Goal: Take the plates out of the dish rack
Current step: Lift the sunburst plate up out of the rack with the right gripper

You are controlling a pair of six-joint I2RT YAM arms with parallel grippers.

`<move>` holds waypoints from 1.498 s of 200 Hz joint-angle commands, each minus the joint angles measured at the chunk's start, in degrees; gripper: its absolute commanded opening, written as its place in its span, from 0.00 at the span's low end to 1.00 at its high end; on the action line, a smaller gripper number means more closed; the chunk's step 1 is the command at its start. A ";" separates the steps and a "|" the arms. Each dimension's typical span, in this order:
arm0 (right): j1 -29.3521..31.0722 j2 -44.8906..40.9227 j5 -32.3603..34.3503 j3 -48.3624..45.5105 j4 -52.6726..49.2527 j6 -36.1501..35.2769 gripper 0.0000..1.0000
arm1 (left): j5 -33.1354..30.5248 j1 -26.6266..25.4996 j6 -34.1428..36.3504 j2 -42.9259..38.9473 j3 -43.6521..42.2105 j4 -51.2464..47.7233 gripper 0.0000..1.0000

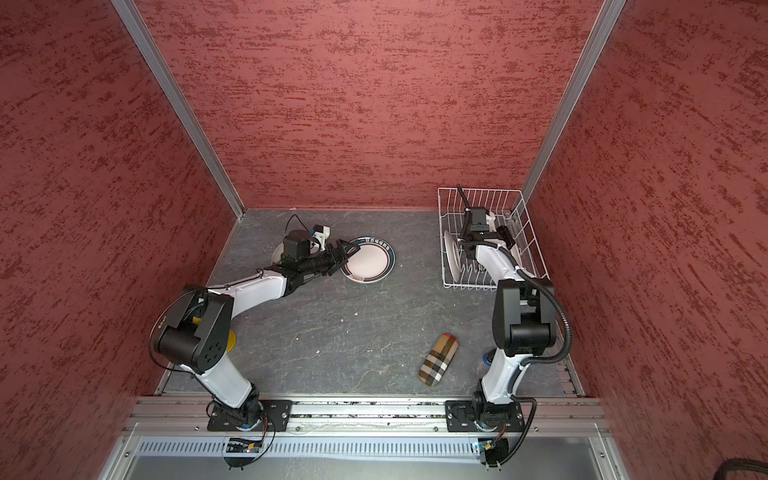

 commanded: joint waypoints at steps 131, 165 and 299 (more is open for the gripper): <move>12.12 -18.10 9.77 4.49 20.19 -14.17 0.00 | -1.07 -0.24 2.46 -3.60 -0.64 -1.75 0.92; 20.43 -20.88 9.94 6.72 20.42 -14.30 0.00 | -1.35 -0.24 2.39 -4.76 -0.98 -1.94 0.92; 28.02 -24.33 -27.63 12.60 -4.79 28.99 0.00 | -3.06 -1.38 3.65 -7.59 -1.26 -4.34 0.91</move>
